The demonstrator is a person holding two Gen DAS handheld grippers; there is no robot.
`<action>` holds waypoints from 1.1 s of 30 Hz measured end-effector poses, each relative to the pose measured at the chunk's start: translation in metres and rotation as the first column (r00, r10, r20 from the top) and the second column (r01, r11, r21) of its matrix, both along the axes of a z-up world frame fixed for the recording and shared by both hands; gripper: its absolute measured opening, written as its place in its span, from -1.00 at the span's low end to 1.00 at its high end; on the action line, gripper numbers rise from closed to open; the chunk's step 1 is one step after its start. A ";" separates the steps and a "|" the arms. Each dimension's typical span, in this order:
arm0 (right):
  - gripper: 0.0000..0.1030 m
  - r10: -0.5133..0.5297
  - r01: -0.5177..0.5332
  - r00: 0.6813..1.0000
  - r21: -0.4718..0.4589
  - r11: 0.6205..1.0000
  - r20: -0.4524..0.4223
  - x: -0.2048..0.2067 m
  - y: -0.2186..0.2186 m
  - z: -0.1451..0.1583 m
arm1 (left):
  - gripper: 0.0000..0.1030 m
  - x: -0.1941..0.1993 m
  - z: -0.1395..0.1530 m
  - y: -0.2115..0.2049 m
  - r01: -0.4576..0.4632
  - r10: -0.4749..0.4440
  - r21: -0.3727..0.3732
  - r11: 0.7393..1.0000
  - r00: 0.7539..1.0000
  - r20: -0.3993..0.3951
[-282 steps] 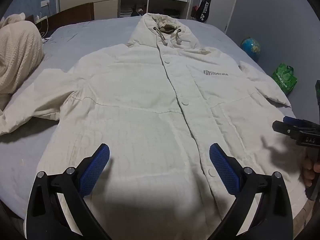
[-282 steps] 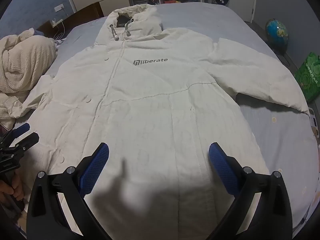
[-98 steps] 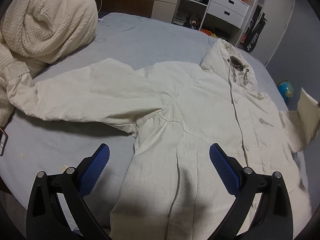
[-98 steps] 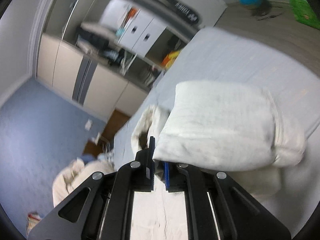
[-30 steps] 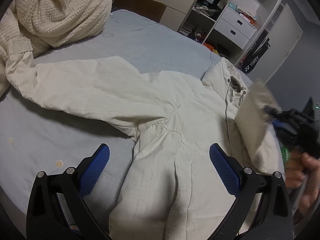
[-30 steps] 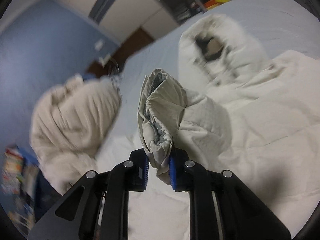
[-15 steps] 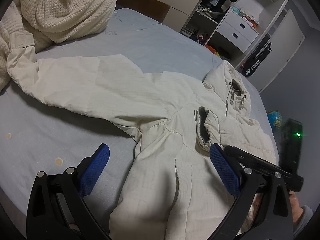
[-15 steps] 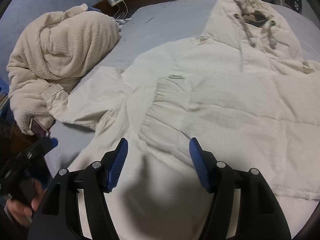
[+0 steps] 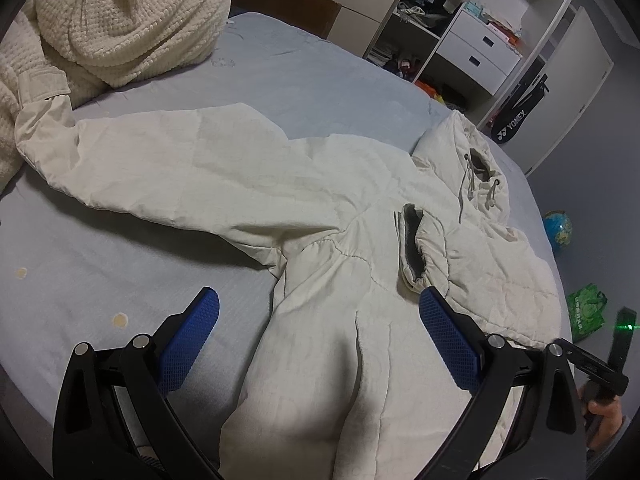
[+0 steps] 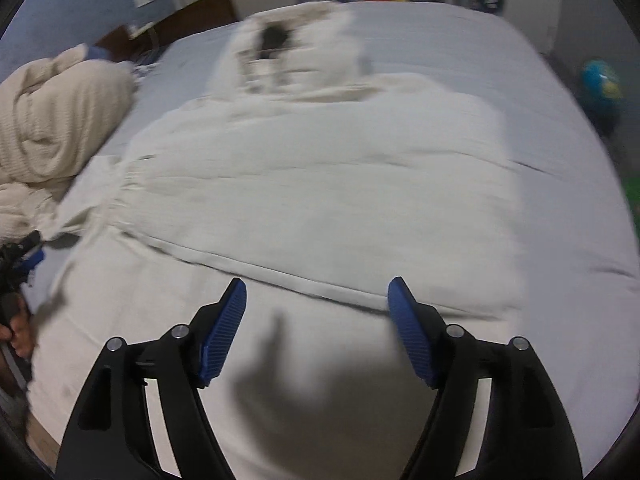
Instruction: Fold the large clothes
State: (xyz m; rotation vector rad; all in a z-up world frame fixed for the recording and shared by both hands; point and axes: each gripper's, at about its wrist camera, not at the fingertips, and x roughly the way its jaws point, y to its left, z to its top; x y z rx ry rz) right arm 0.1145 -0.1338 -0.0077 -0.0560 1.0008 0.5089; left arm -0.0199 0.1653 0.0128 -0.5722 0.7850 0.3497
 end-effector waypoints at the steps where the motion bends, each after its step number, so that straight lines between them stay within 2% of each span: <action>1: 0.38 -0.028 0.028 1.000 -0.007 1.000 -0.002 0.001 -0.017 -0.001 | 0.87 0.001 -0.001 -0.001 0.000 0.000 0.002 1.000 1.000 -0.005; 6: 0.41 -0.124 0.124 0.992 -0.028 0.992 -0.015 -0.006 -0.068 -0.009 | 0.87 0.004 -0.003 -0.003 0.003 -0.002 0.017 1.000 0.999 -0.040; 11: 0.49 -0.178 0.177 0.984 -0.040 0.983 -0.021 -0.022 -0.096 -0.012 | 0.87 0.010 -0.008 -0.006 -0.002 0.007 0.047 0.999 0.994 -0.111; 15: 0.54 -0.191 0.189 0.981 -0.053 0.981 -0.026 -0.039 -0.099 -0.023 | 0.87 0.008 -0.009 -0.002 -0.016 0.020 0.034 0.999 0.993 -0.113; 17: 0.53 -0.200 0.196 0.979 -0.105 0.975 -0.029 -0.042 -0.095 -0.029 | 0.87 0.004 -0.008 0.005 -0.040 0.041 0.010 0.999 0.995 -0.094; 20: 0.53 -0.206 0.203 0.979 -0.143 0.969 -0.003 -0.044 -0.090 -0.028 | 0.87 -0.003 -0.005 0.029 -0.108 0.105 -0.044 0.993 0.991 -0.079; 22: 0.53 -0.196 0.193 0.981 -0.166 0.967 0.003 -0.043 -0.087 -0.030 | 0.87 -0.007 -0.001 0.046 -0.151 0.148 -0.041 0.988 0.986 -0.075; 26: 0.53 -0.197 0.195 0.980 -0.169 0.966 0.005 -0.043 -0.087 -0.029 | 0.87 -0.018 -0.001 0.093 -0.241 0.239 -0.001 0.971 0.963 -0.126; 30: 0.53 -0.204 0.201 0.979 -0.163 0.966 0.001 -0.043 -0.089 -0.029 | 0.87 -0.045 -0.016 0.154 -0.391 0.382 -0.022 0.920 0.908 -0.170; 33: 0.53 -0.206 0.202 0.979 -0.178 0.963 -0.003 -0.044 -0.087 -0.030 | 0.86 -0.066 -0.031 0.193 -0.467 0.452 -0.054 0.883 0.874 -0.178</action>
